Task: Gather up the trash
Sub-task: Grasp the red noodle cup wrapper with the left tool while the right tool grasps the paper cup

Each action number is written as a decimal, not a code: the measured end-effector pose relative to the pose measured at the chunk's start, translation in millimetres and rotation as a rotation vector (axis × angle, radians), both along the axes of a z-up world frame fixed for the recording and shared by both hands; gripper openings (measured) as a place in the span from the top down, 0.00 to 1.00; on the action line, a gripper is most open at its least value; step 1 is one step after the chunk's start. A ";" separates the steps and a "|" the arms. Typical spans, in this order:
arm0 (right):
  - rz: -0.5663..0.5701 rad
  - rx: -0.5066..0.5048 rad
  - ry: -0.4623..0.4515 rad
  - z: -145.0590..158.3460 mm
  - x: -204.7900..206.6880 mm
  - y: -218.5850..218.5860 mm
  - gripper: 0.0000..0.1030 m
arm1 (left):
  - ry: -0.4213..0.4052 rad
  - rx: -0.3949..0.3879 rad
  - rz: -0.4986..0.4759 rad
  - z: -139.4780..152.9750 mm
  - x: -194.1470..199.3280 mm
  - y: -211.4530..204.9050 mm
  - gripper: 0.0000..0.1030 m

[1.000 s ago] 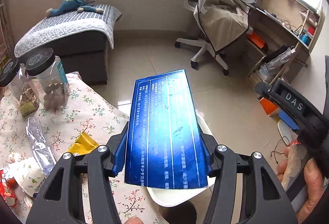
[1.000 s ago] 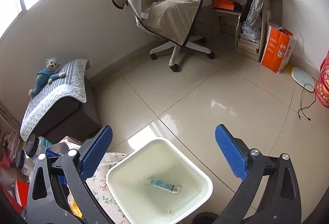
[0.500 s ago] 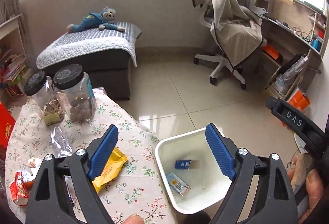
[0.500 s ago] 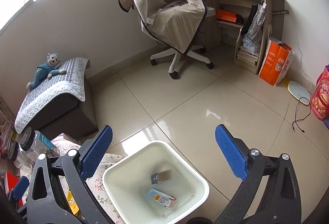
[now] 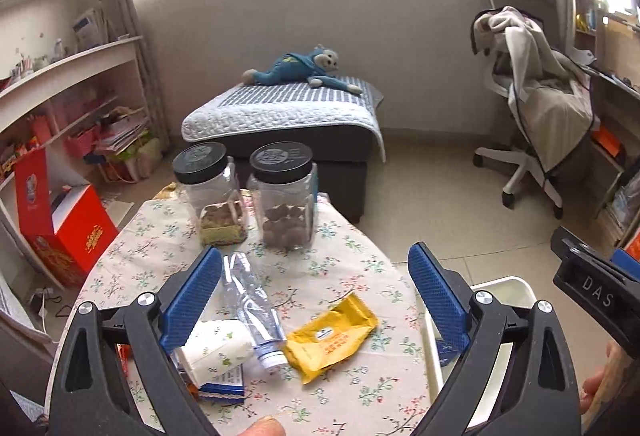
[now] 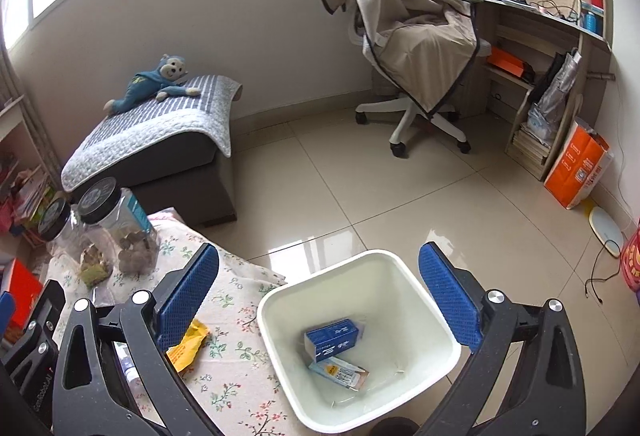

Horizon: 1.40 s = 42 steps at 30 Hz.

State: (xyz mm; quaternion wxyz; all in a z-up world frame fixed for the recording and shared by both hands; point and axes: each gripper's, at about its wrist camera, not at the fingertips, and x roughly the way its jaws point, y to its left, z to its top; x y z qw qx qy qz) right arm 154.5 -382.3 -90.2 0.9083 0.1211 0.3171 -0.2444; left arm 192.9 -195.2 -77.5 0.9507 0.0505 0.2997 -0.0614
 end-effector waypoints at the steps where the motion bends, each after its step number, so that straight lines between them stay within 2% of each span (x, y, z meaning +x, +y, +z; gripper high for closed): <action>1: 0.022 -0.007 0.005 -0.6 2.8 9.3 0.07 | 0.006 -0.001 0.022 -1.7 1.4 9.9 0.11; 8: 0.176 -0.042 0.049 -9.3 24.1 80.3 0.07 | 0.055 0.013 0.145 -18.3 3.5 72.5 0.11; 15: 0.324 -0.032 0.103 -22.0 42.7 142.1 0.07 | 0.107 0.110 0.237 -39.7 -0.6 144.6 0.10; 21: 0.402 -0.038 0.138 -32.5 57.0 180.9 0.07 | 0.233 0.266 0.248 -64.5 13.7 207.0 0.10; 23: 0.419 -0.020 0.153 -36.9 63.0 187.7 0.07 | 0.322 0.261 0.253 -77.6 22.7 229.9 0.10; 25: 0.429 0.000 0.166 -41.7 68.9 194.3 0.07 | 0.409 0.222 0.274 -92.1 30.1 249.5 0.10; 28: 0.447 0.014 0.182 -48.3 76.1 202.9 0.07 | 0.484 0.152 0.285 -112.4 33.6 263.7 0.10; 30: 0.455 0.006 0.193 -51.7 79.0 207.4 0.07 | 0.506 0.155 0.274 -126.0 35.9 260.8 0.10; 33: 0.463 0.000 0.212 -58.3 80.9 210.9 0.07 | 0.524 0.225 0.268 -148.1 42.4 248.2 0.10; 36: 0.474 0.002 0.226 -60.4 82.4 212.9 0.07 | 0.495 0.330 0.284 -163.3 44.0 243.9 0.11; 37: 0.481 0.003 0.229 -61.1 83.1 214.8 0.07 | 0.485 0.348 0.280 -166.1 42.9 244.0 0.14; 39: 0.503 0.005 0.236 -63.5 83.7 221.6 0.07 | 0.493 0.348 0.260 -169.8 41.5 247.5 0.54; 40: 0.517 0.005 0.242 -64.8 84.3 225.5 0.07 | 0.497 0.336 0.262 -170.5 40.6 251.3 0.59; 42: 0.544 -0.002 0.258 -69.6 85.8 234.5 0.07 | 0.472 0.298 0.265 -162.9 36.2 259.9 0.62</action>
